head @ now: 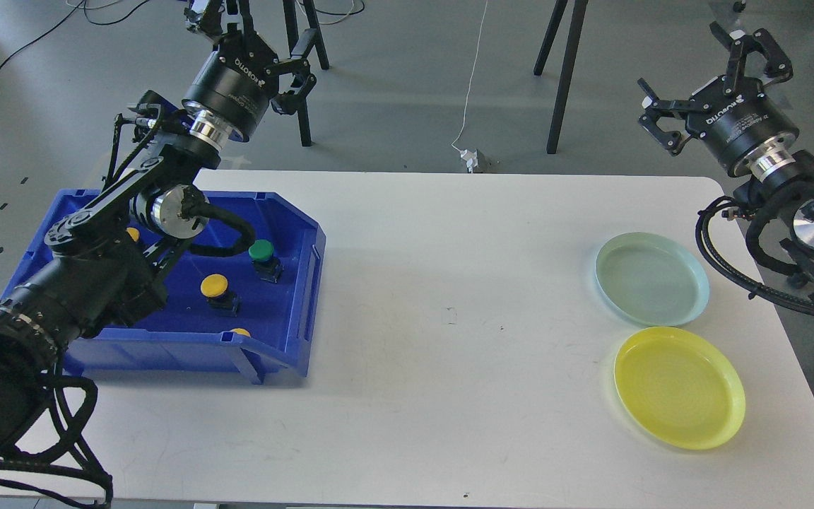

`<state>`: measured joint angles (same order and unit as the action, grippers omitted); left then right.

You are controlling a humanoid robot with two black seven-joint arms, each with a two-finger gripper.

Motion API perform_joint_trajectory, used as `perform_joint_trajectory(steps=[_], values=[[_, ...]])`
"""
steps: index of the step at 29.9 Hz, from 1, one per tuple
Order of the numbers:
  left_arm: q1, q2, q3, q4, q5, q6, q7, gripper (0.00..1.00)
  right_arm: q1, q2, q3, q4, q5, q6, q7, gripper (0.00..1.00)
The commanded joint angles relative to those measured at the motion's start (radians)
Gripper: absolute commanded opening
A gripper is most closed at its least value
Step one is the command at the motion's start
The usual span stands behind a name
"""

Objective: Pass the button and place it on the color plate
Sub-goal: 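Move the left gripper down into the blue bin toward a yellow-capped button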

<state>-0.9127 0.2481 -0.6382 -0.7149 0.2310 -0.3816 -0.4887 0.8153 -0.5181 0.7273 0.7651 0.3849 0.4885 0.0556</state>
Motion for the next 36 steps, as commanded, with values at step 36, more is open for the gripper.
perform_joint_trajectory(steps=[36], values=[[-0.309,0.784,0.571,-0.643,1.017,-0.107,0.0,1.0,-0.077,-0.053,0.035,-0.007,-0.005,0.0,0.015,0.99]])
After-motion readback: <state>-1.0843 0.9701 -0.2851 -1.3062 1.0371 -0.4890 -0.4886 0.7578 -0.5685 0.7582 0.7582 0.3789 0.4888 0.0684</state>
